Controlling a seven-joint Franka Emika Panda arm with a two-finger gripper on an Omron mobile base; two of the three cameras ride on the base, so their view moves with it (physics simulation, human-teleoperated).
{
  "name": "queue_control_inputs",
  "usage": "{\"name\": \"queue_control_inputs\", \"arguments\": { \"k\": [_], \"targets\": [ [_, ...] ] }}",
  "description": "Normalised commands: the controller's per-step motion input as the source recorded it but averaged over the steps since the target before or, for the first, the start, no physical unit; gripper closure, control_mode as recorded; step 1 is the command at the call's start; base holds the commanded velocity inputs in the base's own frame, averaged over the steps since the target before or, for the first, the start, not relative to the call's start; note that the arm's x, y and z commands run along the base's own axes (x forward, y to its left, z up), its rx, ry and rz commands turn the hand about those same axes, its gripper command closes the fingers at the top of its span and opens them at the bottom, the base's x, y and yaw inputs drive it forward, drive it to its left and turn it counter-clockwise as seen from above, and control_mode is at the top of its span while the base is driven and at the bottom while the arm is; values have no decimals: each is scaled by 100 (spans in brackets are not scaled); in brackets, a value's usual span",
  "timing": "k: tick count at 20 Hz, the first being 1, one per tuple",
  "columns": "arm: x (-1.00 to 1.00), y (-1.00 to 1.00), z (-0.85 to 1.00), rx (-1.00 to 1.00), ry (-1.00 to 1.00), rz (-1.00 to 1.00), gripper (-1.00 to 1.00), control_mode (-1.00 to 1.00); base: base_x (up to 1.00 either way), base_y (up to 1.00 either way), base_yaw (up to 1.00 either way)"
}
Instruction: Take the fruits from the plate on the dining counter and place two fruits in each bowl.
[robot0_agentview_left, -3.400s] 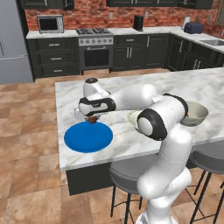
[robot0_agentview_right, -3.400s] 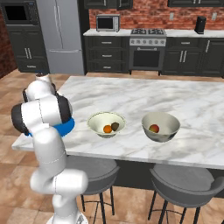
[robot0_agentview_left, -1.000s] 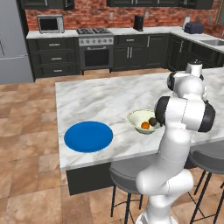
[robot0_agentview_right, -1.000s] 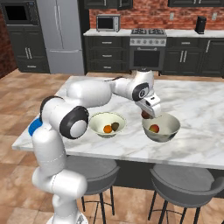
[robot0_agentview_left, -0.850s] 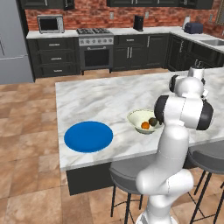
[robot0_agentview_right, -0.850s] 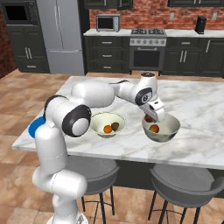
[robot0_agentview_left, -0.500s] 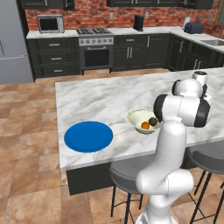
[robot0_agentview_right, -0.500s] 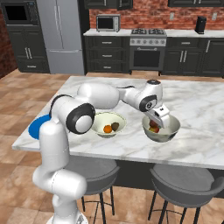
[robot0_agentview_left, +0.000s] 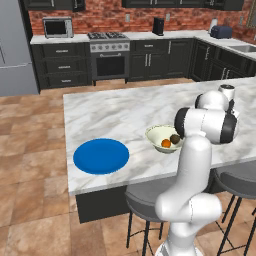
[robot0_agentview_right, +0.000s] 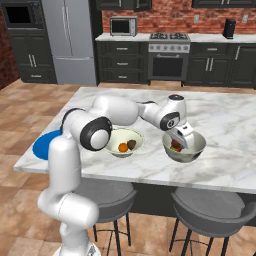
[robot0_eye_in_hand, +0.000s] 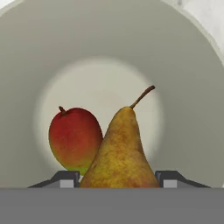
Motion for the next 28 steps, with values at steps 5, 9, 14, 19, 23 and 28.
{"name": "queue_control_inputs", "arguments": {
  "k": [5,9,14,19,23,28],
  "targets": [
    [23,0,-13,0,0,0,100,-100,0,0,0],
    [19,0,-15,0,0,0,100,-100,0,0,0],
    [25,0,-19,0,0,0,-100,-100,0,0,0],
    [23,-3,-6,0,0,0,-100,-100,0,0,0],
    [1,-2,0,0,0,0,-100,-100,0,0,0],
    [-26,-9,18,0,-1,0,-100,-100,0,0,0]
  ]
}}
